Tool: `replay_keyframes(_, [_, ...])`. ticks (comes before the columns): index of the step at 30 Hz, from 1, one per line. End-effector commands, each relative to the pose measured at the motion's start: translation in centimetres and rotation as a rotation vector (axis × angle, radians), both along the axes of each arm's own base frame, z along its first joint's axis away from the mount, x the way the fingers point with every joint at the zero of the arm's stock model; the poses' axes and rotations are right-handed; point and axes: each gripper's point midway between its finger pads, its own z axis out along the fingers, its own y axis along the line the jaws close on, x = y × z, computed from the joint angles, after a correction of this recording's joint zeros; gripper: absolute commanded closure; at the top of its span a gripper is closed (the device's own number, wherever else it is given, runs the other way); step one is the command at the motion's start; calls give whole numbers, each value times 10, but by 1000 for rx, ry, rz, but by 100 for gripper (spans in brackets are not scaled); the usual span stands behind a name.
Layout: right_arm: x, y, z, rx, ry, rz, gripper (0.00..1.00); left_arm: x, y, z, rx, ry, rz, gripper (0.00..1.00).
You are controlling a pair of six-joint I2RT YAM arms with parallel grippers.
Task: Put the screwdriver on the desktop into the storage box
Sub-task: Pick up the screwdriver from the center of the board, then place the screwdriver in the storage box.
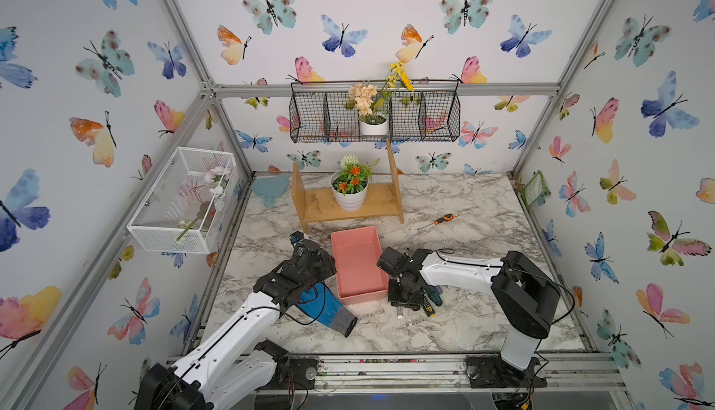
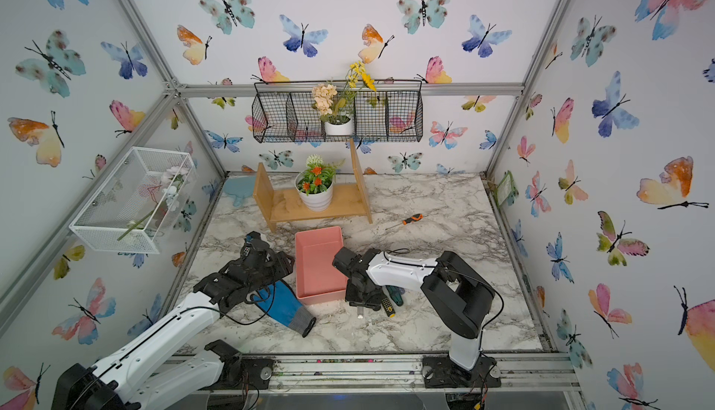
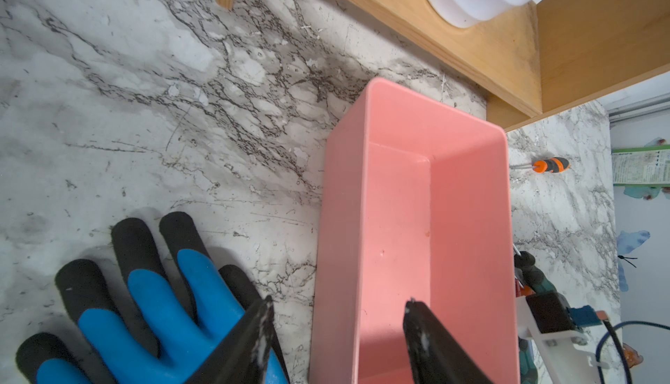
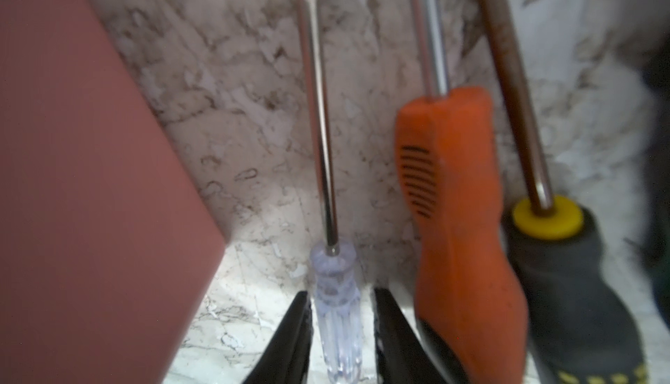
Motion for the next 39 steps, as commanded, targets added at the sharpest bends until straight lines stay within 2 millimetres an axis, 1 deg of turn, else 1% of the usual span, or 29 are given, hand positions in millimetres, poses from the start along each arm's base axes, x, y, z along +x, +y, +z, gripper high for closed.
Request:
replay_keyframes(1, [0,-4,-3,-34,5,4,69,4,1,9,0,-20,17,38])
replay_keyframes(7, [0,-4,-6,-36,11,7,80,8,1,11,11,-20,21,37])
replay_keyframes(12, [5,-5,1,-45,-14,8,91,8,0,13,14,-21,19,37])
replay_keyframes(14, [12,-8,15,-52,-62,0,96,9,1,14,15,-22,21,37])
replay_keyframes(15, [16,-10,20,-61,-89,-11,97,9,1,15,13,-25,22,37])
replay_keyframes(18, [32,-22,54,-72,-215,-55,99,9,2,12,5,-25,34,36])
replay_keyframes(20, [43,-22,77,-54,-289,-65,99,10,2,11,-9,-27,46,36])
replay_keyframes(21, [49,-16,90,-26,-323,-57,99,10,2,10,-17,-26,53,36])
replay_keyframes(23, [57,1,113,55,-372,-13,99,10,3,8,-26,-24,72,36])
replay_keyframes(25, [61,30,137,166,-425,66,96,9,11,5,-16,-12,124,40])
replay_keyframes(27, [57,57,153,233,-461,144,95,7,20,2,-3,-2,174,43])
replay_keyframes(28, [53,71,154,261,-454,193,95,6,23,0,-3,4,191,44])
replay_keyframes(29, [50,80,154,279,-438,224,95,5,25,-2,-7,9,203,44])
replay_keyframes(31, [41,103,140,319,-368,293,96,3,30,-2,-22,10,227,44])
replay_keyframes(33, [36,119,130,343,-330,332,97,1,34,0,-30,-1,244,44])
replay_keyframes(34, [37,124,125,342,-322,345,96,1,36,2,-32,-13,246,44])
replay_keyframes(36, [42,129,113,311,-318,359,96,1,36,7,-24,-34,230,44])
replay_keyframes(39, [51,136,94,269,-321,369,96,1,38,9,-1,-36,223,44])
